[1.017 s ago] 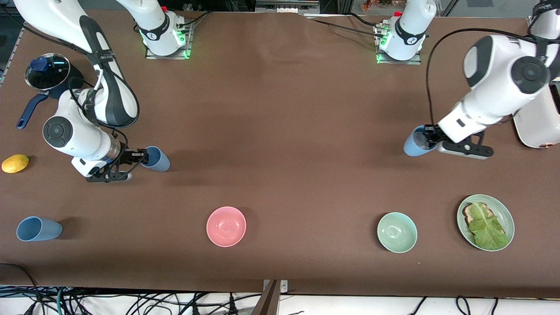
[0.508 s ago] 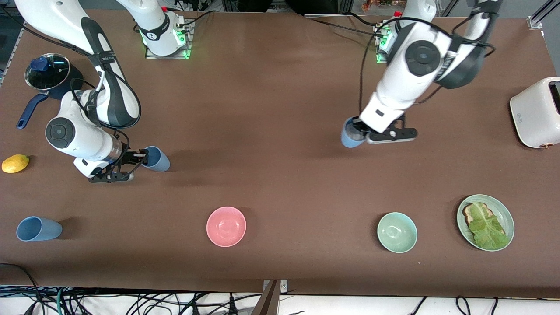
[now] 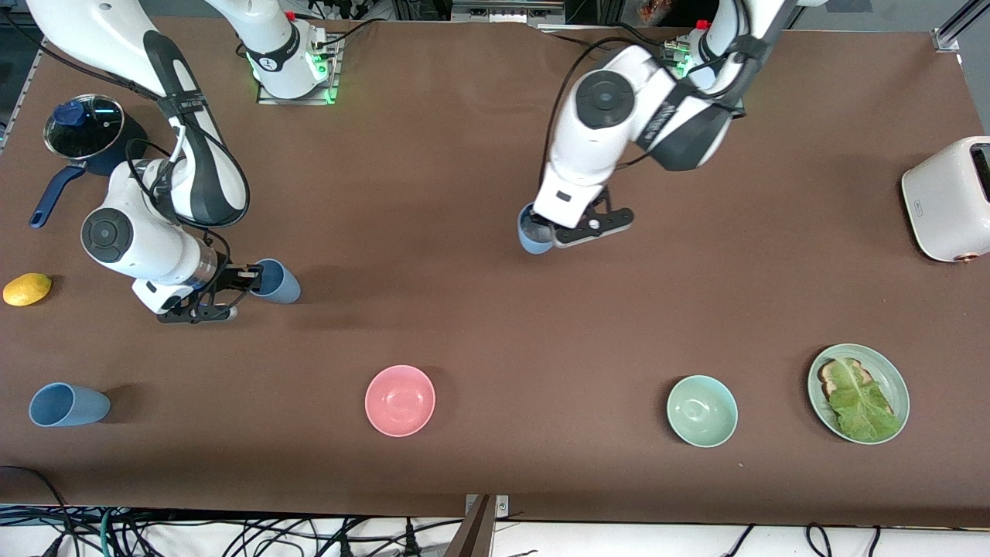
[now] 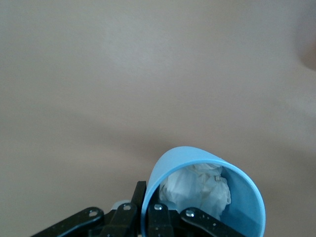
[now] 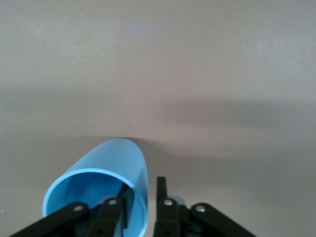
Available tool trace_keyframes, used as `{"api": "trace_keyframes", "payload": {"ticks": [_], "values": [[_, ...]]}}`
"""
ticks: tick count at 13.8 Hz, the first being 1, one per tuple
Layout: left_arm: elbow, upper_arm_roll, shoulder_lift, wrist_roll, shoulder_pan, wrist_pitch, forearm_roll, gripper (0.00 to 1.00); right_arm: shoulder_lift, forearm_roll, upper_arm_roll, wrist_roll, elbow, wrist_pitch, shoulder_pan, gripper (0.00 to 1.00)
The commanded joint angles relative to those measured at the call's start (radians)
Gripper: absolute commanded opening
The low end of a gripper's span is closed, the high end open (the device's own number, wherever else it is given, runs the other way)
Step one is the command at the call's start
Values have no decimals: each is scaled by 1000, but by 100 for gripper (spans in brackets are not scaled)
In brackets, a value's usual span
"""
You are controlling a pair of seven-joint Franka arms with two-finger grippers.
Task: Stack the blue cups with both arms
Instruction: 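Carry the tissue-filled cup with the left gripper toward the table middle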
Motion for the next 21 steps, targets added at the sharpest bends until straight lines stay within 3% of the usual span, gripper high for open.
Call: {"api": "trace_keyframes", "payload": {"ticks": [1, 6, 13, 21], "values": [[142, 8, 128, -134, -66, -29, 60, 0, -2, 19, 8, 9, -2, 11, -2, 16], [251, 28, 255, -282, -142, -19, 106, 0, -1, 19, 8, 9, 0, 9, -2, 0], [253, 32, 348, -339, -143, 72, 180, 0, -13, 16, 12, -5, 24, -12, -1, 0], [253, 34, 414, -397, -149, 125, 252, 0, -13, 16, 25, -1, 193, -202, 31, 0]]}}
